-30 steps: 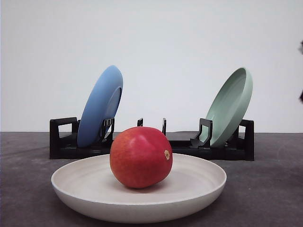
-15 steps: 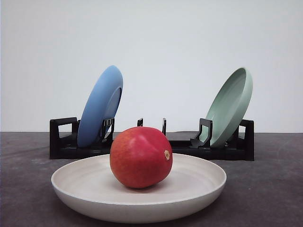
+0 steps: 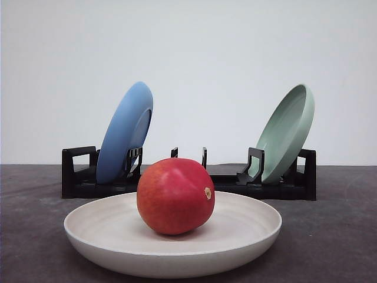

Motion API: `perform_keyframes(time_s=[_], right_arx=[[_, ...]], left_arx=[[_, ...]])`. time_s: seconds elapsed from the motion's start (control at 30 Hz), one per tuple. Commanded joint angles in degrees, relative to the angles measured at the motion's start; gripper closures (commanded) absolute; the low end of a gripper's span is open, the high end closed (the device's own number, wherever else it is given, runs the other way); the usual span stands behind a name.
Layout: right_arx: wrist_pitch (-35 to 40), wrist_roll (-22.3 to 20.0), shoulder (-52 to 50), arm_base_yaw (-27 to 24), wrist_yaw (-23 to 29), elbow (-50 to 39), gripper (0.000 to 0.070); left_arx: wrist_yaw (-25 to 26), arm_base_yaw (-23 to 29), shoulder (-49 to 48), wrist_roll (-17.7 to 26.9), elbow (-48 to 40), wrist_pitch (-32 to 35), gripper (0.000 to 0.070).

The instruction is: Place pomegranate in white plate

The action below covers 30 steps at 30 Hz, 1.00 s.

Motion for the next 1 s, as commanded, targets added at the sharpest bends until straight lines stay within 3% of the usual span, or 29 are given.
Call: perform_keyframes(time_s=[0.0, 0.97], right_arx=[[0.57, 1.39, 0.07, -0.04, -0.11, -0.22, 0.0662], [0.65, 1.37, 0.07, -0.04, 0.02, -0.22, 0.0662]], left_arx=[[0.1, 0.07, -0.02, -0.05, -0.59, -0.13, 0.0678], [0.09, 0.07, -0.02, -0.05, -0.59, -0.13, 0.0678]])
